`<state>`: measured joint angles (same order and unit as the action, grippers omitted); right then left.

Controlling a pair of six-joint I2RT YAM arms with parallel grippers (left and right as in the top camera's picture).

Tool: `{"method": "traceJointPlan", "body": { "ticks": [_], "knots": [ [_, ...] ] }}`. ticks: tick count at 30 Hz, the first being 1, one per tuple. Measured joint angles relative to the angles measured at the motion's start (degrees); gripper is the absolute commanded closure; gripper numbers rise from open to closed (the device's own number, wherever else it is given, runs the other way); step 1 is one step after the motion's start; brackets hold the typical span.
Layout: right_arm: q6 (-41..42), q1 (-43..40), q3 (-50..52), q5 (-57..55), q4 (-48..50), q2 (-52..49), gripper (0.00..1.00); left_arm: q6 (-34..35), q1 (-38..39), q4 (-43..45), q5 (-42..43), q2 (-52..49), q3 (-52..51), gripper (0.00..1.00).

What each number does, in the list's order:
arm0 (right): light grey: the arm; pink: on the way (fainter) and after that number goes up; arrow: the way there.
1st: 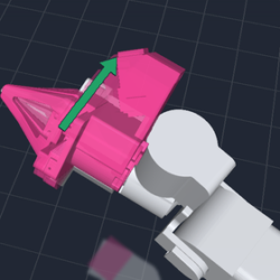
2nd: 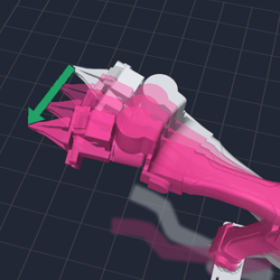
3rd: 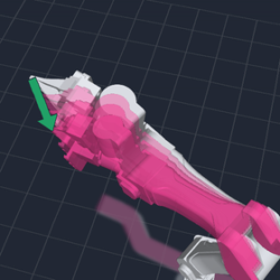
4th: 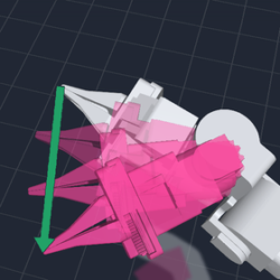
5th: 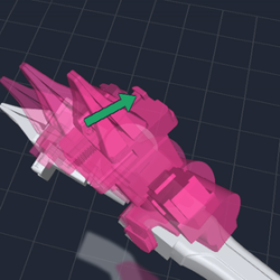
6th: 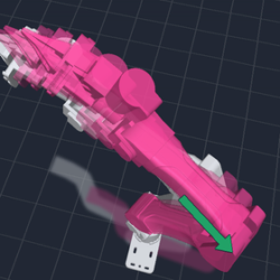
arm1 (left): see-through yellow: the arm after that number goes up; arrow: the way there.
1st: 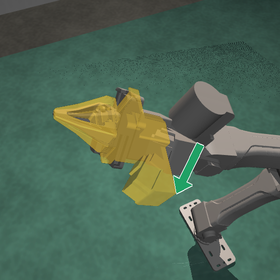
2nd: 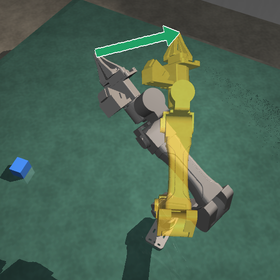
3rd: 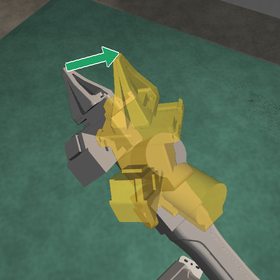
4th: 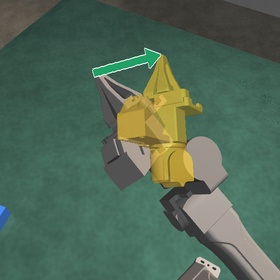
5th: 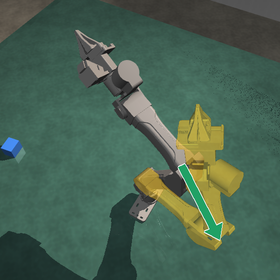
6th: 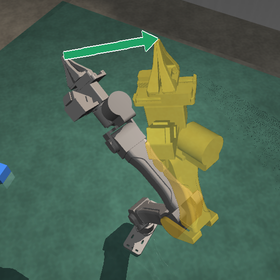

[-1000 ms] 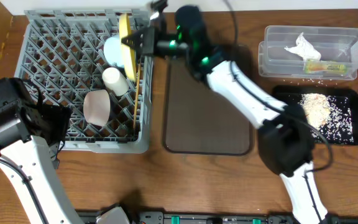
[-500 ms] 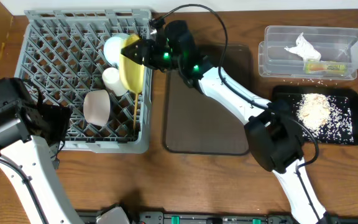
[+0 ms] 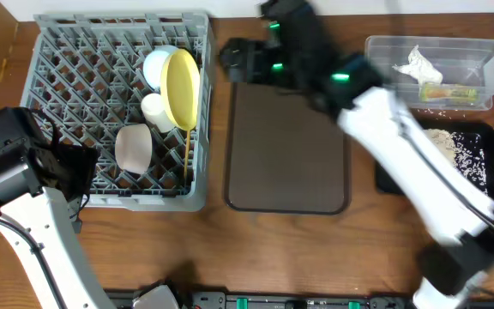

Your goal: Sort waste into correct bins and load items into the dishwasher

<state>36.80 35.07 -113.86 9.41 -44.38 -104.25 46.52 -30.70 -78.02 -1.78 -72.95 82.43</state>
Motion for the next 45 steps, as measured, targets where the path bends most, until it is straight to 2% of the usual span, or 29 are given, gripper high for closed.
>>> {"method": "traceJointPlan", "body": {
  "ticks": [4,8,12,21,35,45],
  "knots": [
    [-4.68,-2.60,-0.85,-5.40,-12.76,9.01,0.01,0.00,-0.02,0.00,0.00,0.00,0.00,0.02],
    [-7.19,-4.00,-0.90,-9.68,-25.64,13.42,0.01,0.00,-0.02,0.04,0.00,0.00,0.00,0.02],
    [-8.68,-4.17,-0.79,-13.03,-35.65,14.40,0.01,0.00,-0.02,0.02,-0.02,0.00,0.00,0.02],
    [-10.32,-3.56,-0.59,-17.18,-51.49,14.43,0.01,0.00,-0.02,0.02,-0.02,0.00,0.00,0.02],
    [-10.88,-3.56,-0.48,-18.08,-52.74,14.43,0.01,0.00,-0.02,0.02,-0.02,0.00,0.00,0.02],
    [-14.73,-3.56,2.71,-18.27,-52.72,14.58,0.01,0.00,-0.02,0.02,-0.04,0.00,0.00,0.02]
  ]
}}
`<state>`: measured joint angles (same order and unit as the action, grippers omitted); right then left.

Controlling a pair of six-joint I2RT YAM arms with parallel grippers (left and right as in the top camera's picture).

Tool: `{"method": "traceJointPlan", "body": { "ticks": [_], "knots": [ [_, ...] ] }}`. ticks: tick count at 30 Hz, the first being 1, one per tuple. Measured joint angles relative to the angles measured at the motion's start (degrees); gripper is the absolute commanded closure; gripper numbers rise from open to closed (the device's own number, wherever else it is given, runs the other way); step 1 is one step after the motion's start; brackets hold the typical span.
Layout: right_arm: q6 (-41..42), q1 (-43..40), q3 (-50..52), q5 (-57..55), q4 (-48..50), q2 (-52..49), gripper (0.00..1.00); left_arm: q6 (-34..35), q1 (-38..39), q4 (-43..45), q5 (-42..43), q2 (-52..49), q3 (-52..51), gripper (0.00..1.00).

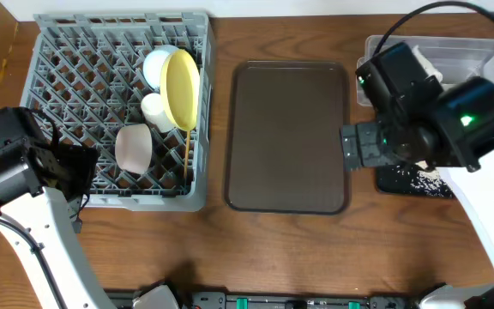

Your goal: Sort waste into correct bins and load items into the dishwasher

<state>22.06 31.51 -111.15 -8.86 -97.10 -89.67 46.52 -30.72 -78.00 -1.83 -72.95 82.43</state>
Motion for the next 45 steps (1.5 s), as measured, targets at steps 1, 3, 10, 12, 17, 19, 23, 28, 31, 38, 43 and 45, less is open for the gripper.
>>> {"method": "traceJointPlan", "body": {
  "ticks": [1,3,10,12,17,19,23,28,31,38,43,45],
  "knots": [
    [-0.11,0.00,1.01,0.02,0.00,0.04,0.01,0.00,0.00,0.00,0.00,0.00,0.00,0.02],
    [-0.35,0.00,4.11,-0.04,0.37,0.17,0.01,0.00,0.02,0.02,0.04,0.00,0.00,0.02],
    [-1.14,0.00,17.94,-1.20,8.39,0.15,0.01,0.00,0.00,0.00,0.00,0.00,0.00,0.02],
    [-1.90,0.00,20.74,-1.29,11.82,0.17,0.01,0.00,0.00,0.02,-0.02,0.00,0.00,0.02],
    [-5.90,0.00,29.31,-0.42,25.29,2.16,0.01,0.00,0.00,0.02,0.00,0.00,0.00,0.02],
    [-7.63,0.00,34.07,0.48,31.17,4.94,0.01,0.00,0.00,0.02,0.02,0.00,0.00,0.02],
    [-9.77,-0.04,44.26,1.79,41.38,13.27,0.01,0.00,0.00,0.02,0.04,0.00,0.00,0.02],
    [-11.26,-1.22,56.59,2.95,52.52,24.61,0.01,0.00,0.00,-0.02,0.04,0.00,0.00,0.02],
    [-13.20,-3.74,64.26,5.40,60.59,31.50,0.01,0.00,0.02,0.02,0.04,0.00,0.00,0.02],
    [-15.34,-12.74,81.07,12.46,75.30,47.71,0.01,0.00,0.00,0.02,0.02,0.00,0.00,0.02],
    [-15.65,-17.88,92.21,16.06,89.07,56.50,0.01,0.02,0.00,0.00,0.07,0.00,0.00,0.02],
    [-15.65,-19.06,95.86,16.72,93.64,59.10,0.01,0.00,0.00,0.00,0.04,0.00,0.00,0.02]
  ]
}}
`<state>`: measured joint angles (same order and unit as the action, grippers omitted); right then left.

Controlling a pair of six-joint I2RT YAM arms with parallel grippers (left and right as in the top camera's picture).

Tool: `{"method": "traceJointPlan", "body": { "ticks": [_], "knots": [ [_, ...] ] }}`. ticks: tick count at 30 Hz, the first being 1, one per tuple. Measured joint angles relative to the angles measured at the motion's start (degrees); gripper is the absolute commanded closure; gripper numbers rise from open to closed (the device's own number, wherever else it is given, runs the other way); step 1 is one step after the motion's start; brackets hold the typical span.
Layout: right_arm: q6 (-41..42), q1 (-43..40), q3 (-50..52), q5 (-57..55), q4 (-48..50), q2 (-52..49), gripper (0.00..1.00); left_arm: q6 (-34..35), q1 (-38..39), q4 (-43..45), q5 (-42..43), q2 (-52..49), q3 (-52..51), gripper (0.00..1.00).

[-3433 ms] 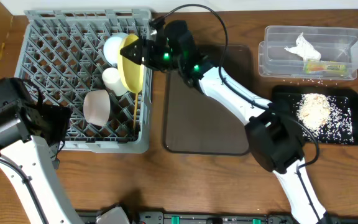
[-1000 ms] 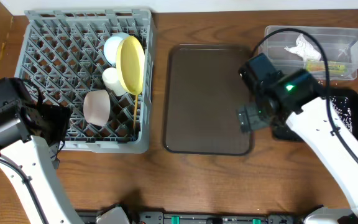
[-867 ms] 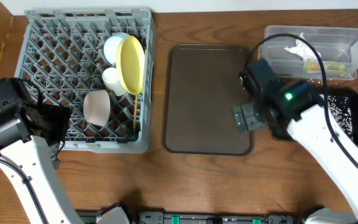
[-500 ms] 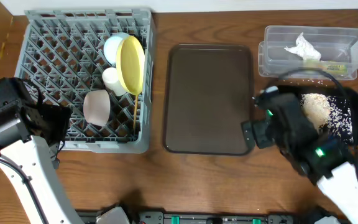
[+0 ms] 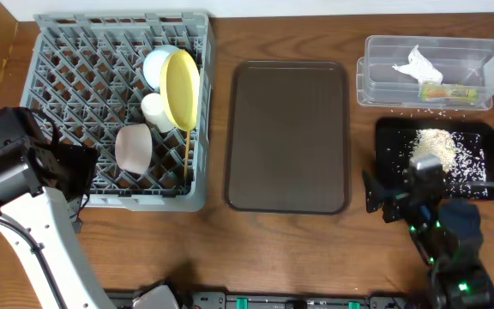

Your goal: Sort waste into correct bins and load items into the dishwasher

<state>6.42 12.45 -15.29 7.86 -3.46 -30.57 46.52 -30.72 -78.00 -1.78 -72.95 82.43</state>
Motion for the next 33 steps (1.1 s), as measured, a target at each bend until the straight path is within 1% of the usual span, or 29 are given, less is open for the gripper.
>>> {"method": "traceJointPlan", "body": {
  "ticks": [6,9,19,24,26,29,33],
  "knots": [
    [0.00,-0.63,10.12,0.90,13.84,6.71,0.01,0.00,0.00,0.00,0.00,0.00,0.00,0.02],
    [-0.02,-2.43,13.75,1.11,17.64,10.49,0.01,0.00,0.00,0.00,-0.02,0.00,0.00,0.02],
    [0.11,-9.66,14.88,1.16,16.04,17.11,0.01,0.00,0.02,-0.02,-0.02,0.00,0.00,0.02],
    [0.20,-15.45,14.88,1.11,6.80,22.69,0.01,0.00,0.00,0.02,-0.02,0.00,0.00,0.02],
    [0.35,-17.92,14.91,1.05,1.11,26.60,0.01,0.00,0.00,-0.02,0.00,0.00,0.00,0.02],
    [0.15,-20.59,14.91,0.66,0.24,29.46,0.01,0.00,0.00,-0.02,-0.02,0.00,0.00,0.02],
    [-1.97,-22.23,14.91,0.11,0.07,29.73,0.01,0.00,0.00,0.02,-0.02,0.00,0.00,0.02]
  ]
}}
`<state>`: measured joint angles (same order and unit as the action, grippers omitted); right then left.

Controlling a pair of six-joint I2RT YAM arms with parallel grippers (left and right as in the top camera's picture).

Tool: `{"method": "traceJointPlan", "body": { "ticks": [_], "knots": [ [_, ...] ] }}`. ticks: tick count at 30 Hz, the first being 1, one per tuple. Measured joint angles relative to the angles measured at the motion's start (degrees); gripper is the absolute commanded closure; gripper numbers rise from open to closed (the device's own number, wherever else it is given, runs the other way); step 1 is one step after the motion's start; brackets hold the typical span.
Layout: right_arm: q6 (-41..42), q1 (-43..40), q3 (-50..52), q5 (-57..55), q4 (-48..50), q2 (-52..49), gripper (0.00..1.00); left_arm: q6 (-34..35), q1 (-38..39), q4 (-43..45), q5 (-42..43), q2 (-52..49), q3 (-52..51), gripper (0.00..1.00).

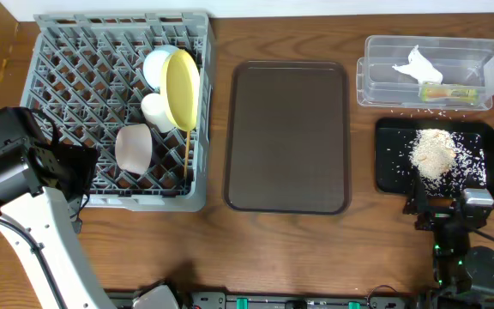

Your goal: Sort waste into correct bins and load items into the dishwasher

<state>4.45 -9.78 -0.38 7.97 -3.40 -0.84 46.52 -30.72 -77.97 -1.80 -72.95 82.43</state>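
Observation:
The grey dish rack (118, 202) at the left holds an upright yellow plate (181, 88), a white bowl (156, 64), a white cup (153, 109) and a beige cup (132, 146). A clear bin (376, 81) at the back right contains crumpled paper (418, 63) and a wrapper (447, 90). Below it, a black tray (393, 163) carries a heap of food scraps (433, 153). My left gripper (71, 167) sits at the rack's front left corner, its jaws too dark to read. My right gripper (440, 206) is folded back just in front of the black tray, its jaws unclear.
A brown serving tray (288, 137) lies bare in the middle of the wooden table. A thin yellow stick (186, 159) stands in the rack under the plate. Loose grains are scattered around the black tray's far edge (427, 112).
My right arm has drawn back further toward the table's front right edge and now shows smaller, just in front of the black tray. The left arm and all objects are unchanged.
My right arm first reached across to the far edge of the brown tray. Then it was over the gap between that tray and the bins, then low at the black tray's front. Now it is folded at the front right. Nothing on the table has shifted.

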Motion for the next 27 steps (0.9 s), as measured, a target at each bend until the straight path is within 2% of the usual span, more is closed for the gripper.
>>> {"method": "traceJointPlan", "body": {
  "ticks": [9,27],
  "knots": [
    [-7.65,-0.33,0.00,-1.66,-0.20,0.02,0.01,0.00,0.00,-0.02,0.00,0.00,0.00,0.02],
    [-6.84,-0.11,0.00,-1.27,-0.17,0.02,0.01,0.00,0.00,-0.02,0.00,0.00,0.00,0.02]
  ]
}}
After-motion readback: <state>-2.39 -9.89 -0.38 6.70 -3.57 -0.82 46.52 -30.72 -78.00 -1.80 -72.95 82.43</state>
